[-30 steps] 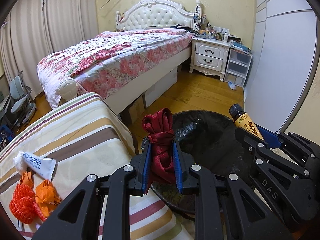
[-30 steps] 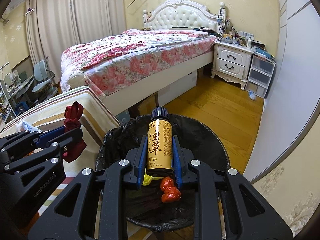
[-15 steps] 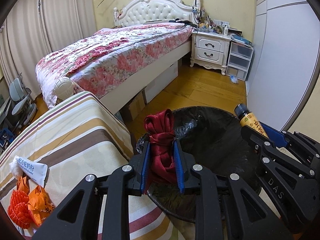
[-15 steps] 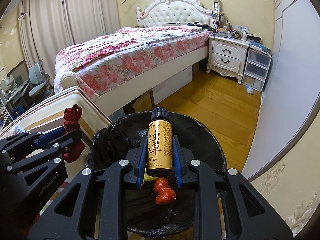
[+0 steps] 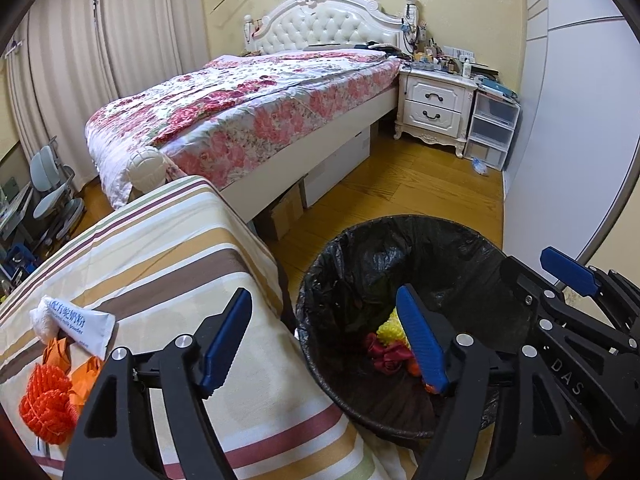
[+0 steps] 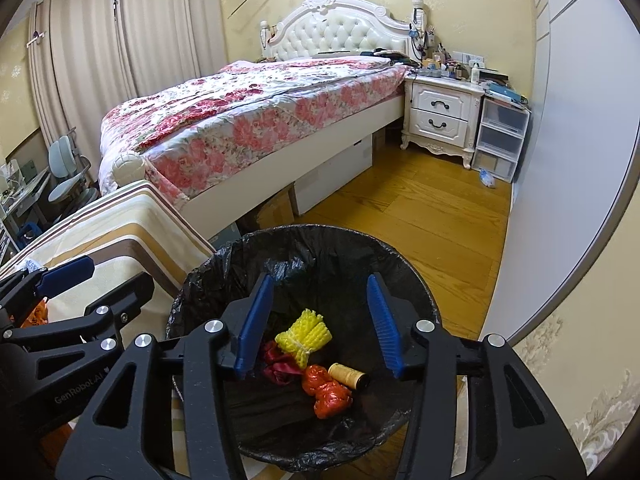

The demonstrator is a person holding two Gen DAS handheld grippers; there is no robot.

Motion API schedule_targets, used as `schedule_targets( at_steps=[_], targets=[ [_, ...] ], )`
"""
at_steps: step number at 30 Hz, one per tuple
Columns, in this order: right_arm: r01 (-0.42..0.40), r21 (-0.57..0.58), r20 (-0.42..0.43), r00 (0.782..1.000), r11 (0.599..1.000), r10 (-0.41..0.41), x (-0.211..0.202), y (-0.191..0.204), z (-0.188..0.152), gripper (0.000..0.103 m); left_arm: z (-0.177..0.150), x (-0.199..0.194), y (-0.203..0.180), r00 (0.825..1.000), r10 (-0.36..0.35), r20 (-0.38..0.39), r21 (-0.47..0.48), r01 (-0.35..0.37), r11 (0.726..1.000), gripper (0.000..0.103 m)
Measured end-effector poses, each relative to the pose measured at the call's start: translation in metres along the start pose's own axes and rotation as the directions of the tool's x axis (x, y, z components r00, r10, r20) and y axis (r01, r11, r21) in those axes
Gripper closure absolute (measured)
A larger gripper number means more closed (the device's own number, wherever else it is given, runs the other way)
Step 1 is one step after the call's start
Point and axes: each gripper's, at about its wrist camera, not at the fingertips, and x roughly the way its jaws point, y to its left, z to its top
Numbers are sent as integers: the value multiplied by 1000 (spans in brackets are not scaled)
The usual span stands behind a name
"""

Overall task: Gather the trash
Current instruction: 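Open both tools to drop the cloth and bottle into the bin, then move both open tools back over the remaining trash on the bed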

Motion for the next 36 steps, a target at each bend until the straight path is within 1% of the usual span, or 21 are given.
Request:
schedule_targets(
  at_steps=[2, 4, 7, 12, 18, 24, 30, 36],
  targets=[
    [-5, -2, -4, 1000, 1000, 5, -3, 4, -3, 53, -4, -7, 5, 1000, 5, 4, -6, -5, 1000, 30],
    [-12, -6, -8, 1000, 1000, 12, -7, 9, -6, 49, -7, -14, 10, 1000, 14, 5, -10, -14, 1000, 30],
    [-27, -9, -18, 999, 1000, 27, -13, 17, -13, 48, -14, -24, 22, 1000, 28, 1, -25, -28, 999, 30],
    [-67, -23, -48, 997, 998, 65, -24, 37, -28, 48, -35, -45, 44, 999, 50, -10, -63, -50, 997, 30],
    [-132, -77, -70, 989, 988, 127, -37, 74, -44, 48, -62, -66, 72, 995, 99, -32, -106, -102, 989, 30],
    [-216, -139, -101, 974, 966, 203, -48, 117, -56, 48, -86, -93, 105, 990, 135, -29, -155, -137, 978, 30],
    [-287, -229, -123, 956, 930, 265, -62, 163, -68, 48, -113, -117, 143, 984, 173, -37, -216, -177, 960, 30],
    [-342, -290, -148, 939, 894, 311, -69, 203, -72, 47, -142, -134, 192, 969, 235, -76, -301, -247, 921, 30]
  ],
)
